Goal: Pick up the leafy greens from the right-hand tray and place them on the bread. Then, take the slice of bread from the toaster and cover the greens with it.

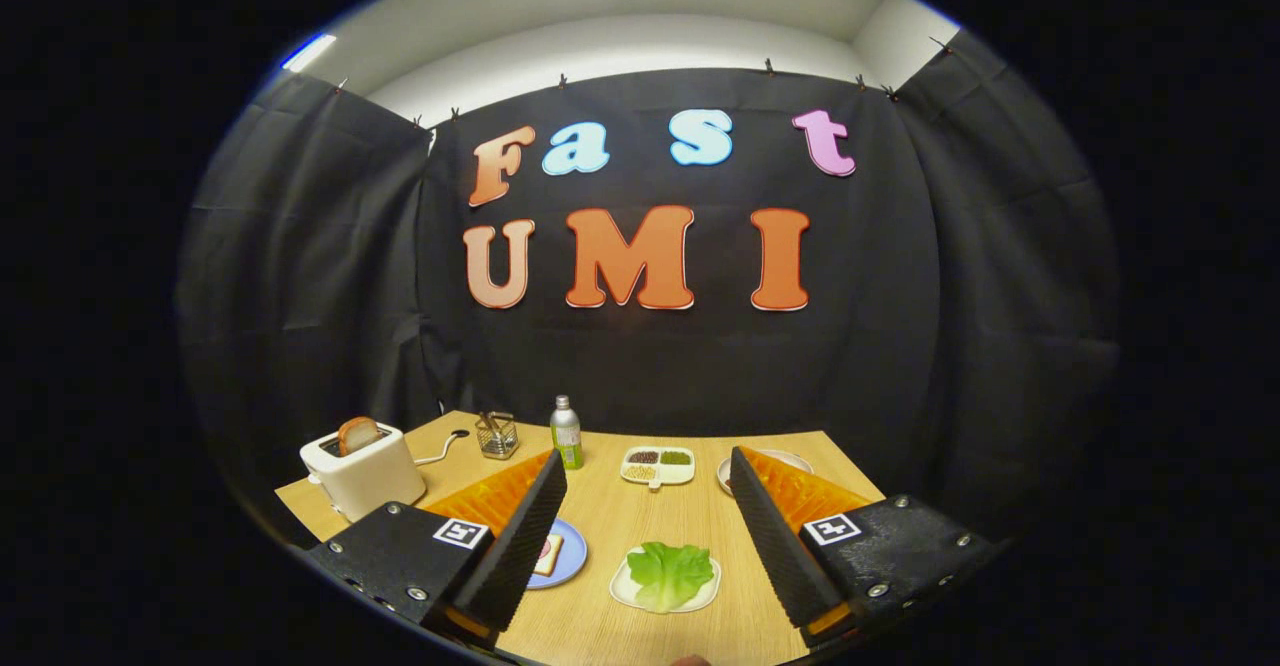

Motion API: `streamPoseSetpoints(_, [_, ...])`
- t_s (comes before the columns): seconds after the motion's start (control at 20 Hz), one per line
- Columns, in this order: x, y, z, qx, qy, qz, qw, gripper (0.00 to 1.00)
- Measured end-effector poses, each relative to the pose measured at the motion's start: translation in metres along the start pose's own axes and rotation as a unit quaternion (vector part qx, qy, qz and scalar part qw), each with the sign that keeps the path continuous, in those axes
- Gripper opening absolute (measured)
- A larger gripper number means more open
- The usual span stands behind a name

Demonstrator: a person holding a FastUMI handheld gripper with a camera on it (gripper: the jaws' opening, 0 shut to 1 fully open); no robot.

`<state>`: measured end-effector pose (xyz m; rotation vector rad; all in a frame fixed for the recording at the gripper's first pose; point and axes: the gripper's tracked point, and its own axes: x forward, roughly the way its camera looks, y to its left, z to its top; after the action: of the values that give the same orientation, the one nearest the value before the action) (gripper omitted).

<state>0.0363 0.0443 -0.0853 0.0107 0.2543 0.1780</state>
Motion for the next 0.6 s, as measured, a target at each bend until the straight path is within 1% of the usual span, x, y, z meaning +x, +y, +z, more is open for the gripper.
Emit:
streamPoseSetpoints(0.1, [0.007, 0.012, -0.026, 0.027, 0.049, 0.032, 0.998, 0.99])
streamPoseSetpoints(0.2, [0.016, 0.014, -0.043, 0.048, 0.086, 0.051, 0.994, 0.99])
streamPoseSetpoints(0.25, [0.02, 0.013, -0.051, 0.049, 0.1, 0.052, 0.992, 0.98])
streamPoseSetpoints(0.4, [0.036, 0.0, -0.077, 0.023, 0.142, 0.025, 0.989, 0.98])
streamPoseSetpoints(0.45, [0.04, -0.001, -0.085, 0.018, 0.159, 0.023, 0.987, 0.98])
streamPoseSetpoints(0.6, [0.052, 0.005, -0.107, 0.026, 0.205, 0.031, 0.978, 0.98])
